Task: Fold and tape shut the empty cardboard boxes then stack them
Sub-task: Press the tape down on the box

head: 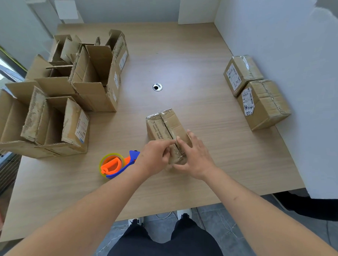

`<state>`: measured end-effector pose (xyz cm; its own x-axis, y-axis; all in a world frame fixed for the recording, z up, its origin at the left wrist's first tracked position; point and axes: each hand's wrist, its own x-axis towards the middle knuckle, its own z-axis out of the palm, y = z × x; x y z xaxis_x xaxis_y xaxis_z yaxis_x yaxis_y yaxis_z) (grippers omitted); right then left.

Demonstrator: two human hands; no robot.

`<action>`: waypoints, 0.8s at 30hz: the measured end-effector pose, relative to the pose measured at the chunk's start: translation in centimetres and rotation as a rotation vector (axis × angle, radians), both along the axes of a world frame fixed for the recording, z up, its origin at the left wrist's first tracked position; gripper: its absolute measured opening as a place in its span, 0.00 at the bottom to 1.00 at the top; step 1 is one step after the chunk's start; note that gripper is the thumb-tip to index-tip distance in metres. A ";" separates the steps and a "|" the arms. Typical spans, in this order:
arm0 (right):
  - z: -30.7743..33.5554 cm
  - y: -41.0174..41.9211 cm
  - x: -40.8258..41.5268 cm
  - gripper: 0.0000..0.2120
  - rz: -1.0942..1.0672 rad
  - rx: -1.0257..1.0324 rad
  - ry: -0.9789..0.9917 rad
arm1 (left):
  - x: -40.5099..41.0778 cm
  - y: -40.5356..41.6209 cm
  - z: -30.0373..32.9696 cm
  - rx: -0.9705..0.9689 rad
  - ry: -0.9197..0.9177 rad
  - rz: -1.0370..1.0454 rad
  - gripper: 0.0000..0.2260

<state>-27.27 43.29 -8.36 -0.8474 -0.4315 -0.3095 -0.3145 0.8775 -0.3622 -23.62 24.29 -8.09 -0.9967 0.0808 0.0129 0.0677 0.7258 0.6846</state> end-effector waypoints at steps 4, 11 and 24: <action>-0.2 -0.9 0.7 0.56 0.045 0.131 0.104 | -0.8 -0.7 0.1 0.011 0.025 0.029 0.18; -0.6 -1.0 0.5 0.47 0.109 0.134 0.162 | -0.7 -1.7 -0.6 -0.236 -0.080 -0.109 0.21; 0.3 -1.2 -0.5 0.48 0.235 0.238 0.191 | -2.2 -1.8 0.1 -0.520 -0.146 -0.230 0.28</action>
<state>-27.74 42.08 -8.01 -0.7861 -0.5557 -0.2707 -0.5589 0.8260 -0.0725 -25.84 22.52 -8.00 -0.9413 0.2537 -0.2226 0.1945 0.9467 0.2568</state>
